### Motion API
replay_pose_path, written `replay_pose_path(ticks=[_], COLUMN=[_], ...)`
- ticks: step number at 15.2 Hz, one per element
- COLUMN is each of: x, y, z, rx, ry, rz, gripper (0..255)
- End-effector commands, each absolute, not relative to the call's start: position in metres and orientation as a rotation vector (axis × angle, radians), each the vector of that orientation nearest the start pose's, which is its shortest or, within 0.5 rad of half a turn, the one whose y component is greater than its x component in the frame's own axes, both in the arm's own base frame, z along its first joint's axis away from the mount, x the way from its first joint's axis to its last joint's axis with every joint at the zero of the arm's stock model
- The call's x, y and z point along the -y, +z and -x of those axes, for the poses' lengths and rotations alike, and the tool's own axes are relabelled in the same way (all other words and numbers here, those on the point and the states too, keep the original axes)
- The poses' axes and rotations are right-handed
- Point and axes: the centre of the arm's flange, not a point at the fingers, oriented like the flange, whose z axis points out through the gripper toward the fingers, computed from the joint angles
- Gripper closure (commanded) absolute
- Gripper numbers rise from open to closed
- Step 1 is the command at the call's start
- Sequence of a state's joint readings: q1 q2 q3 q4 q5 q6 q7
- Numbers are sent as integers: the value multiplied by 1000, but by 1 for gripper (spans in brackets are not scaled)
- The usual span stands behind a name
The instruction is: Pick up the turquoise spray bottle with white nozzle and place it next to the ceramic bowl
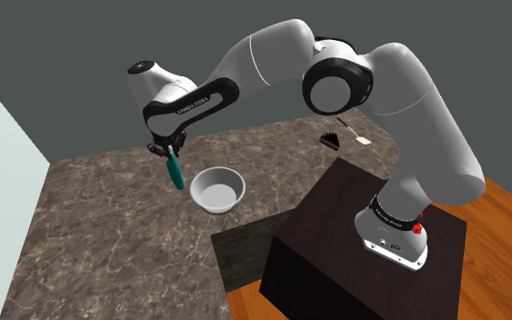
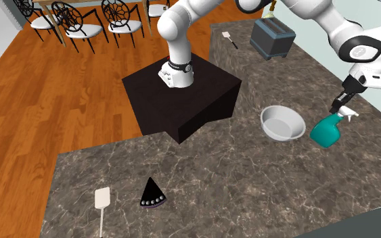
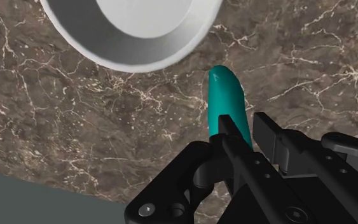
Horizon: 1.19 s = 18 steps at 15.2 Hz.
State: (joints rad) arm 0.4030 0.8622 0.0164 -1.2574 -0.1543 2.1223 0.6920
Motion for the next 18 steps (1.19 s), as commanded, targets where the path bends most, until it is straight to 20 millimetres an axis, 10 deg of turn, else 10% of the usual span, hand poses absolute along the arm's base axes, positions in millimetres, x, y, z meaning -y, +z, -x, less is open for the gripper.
replay_pose_path(ticks=[1,6,7,12,18], x=[-297,-297,-297,-297,-303], y=[238,238,238,238,288], z=[-692,-692,-692,-692,-689], rx=[-320,-320,-320,-320,-320], ry=[-107,-107,-107,-107,-107], rz=[3223,3223,3223,3223,3223], gripper=[255,255,0,0,0])
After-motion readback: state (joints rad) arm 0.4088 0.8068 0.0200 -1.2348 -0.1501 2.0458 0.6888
